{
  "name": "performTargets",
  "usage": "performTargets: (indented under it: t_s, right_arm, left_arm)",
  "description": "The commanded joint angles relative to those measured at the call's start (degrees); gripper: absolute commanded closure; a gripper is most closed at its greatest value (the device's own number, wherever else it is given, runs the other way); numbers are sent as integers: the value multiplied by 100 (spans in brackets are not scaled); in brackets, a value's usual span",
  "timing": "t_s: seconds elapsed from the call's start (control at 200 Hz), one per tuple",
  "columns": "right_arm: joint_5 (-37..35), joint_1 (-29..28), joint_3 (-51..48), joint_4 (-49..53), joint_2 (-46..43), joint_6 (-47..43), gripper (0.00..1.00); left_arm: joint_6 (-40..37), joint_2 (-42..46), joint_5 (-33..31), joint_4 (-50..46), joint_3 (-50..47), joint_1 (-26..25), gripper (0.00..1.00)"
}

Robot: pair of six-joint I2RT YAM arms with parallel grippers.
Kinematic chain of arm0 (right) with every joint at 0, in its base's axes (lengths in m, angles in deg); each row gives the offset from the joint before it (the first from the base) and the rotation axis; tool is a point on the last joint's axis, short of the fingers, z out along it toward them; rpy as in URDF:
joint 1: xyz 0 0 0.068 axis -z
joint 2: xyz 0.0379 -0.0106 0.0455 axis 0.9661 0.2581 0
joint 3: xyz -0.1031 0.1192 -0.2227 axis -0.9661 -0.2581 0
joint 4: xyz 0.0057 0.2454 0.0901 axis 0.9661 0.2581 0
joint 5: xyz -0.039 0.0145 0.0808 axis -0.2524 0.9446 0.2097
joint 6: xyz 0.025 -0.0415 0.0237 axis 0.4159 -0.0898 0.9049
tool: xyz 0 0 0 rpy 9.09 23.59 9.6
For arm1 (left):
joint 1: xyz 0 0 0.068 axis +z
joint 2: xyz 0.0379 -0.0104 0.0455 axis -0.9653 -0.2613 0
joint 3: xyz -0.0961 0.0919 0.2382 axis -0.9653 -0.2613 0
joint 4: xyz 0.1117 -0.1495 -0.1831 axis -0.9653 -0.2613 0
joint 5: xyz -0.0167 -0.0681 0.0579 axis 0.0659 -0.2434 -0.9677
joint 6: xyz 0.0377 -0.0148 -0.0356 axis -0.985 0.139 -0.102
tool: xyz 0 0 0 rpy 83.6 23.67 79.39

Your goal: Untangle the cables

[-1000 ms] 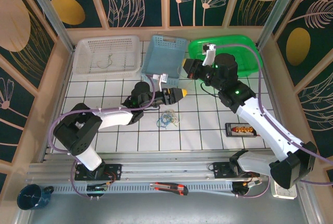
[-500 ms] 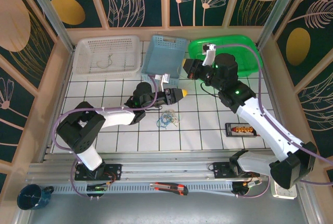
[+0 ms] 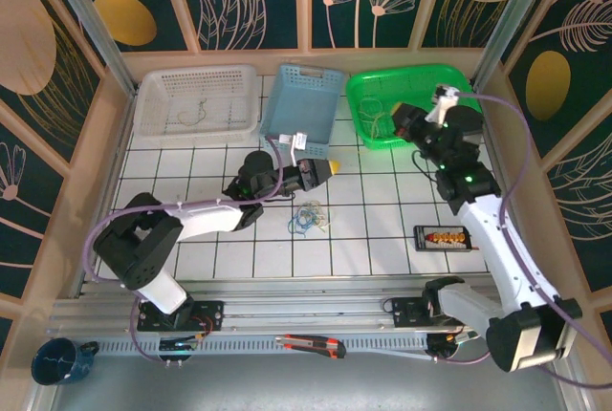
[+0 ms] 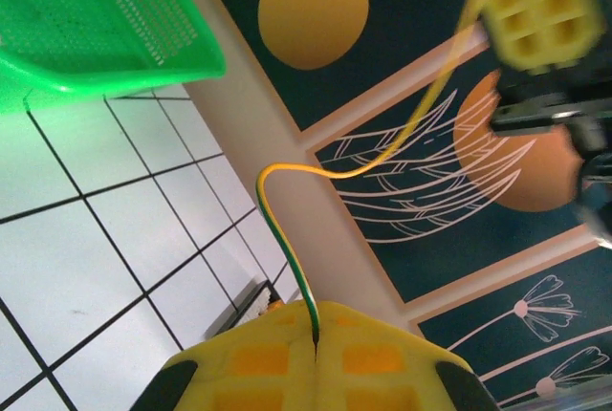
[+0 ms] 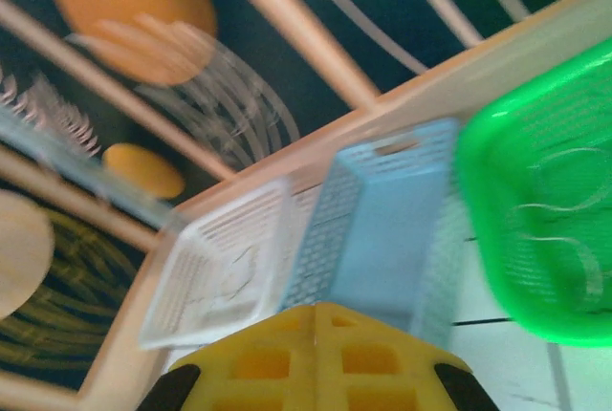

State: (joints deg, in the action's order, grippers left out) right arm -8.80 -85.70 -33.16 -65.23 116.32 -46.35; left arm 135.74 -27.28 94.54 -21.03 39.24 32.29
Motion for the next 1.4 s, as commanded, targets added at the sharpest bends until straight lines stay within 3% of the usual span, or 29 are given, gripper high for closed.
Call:
performTargets:
  t_s: [0.0,0.28,0.611,0.796,0.891,1.171,1.396]
  right_arm:
    - [87,374,-415,-157,-198,260,100]
    - [343,431,-1211,-405,-343,534,100]
    - [940,-203,-1684,-1089,-308,995,100]
    - [1198,-225,-1549,-1064,-299,984,67]
    - [1263,-226,-1459,-979,-291,941,56]
    - [1354,-222,-1403,-710,-299,698,49]
    - [1327,-226,-1399,-455,-308,401,48]
  left_arm:
    - [-327,469,-330,-89,-76,-24,100]
    - [-1074,1312,-1405,-1019,195,16,100]
    - [-1531,1210,-1487,-1821,968,538,100]
    - [-1893,1144,-1530,-2388,1335,1149,100]
    - [-2131,1059,-1569,-2713,1590,1511,100]
    - [-2517,510,-1685,-3425,2291,2880,100]
    - [-2702,-218,-1992,-3825,3019,3557,100]
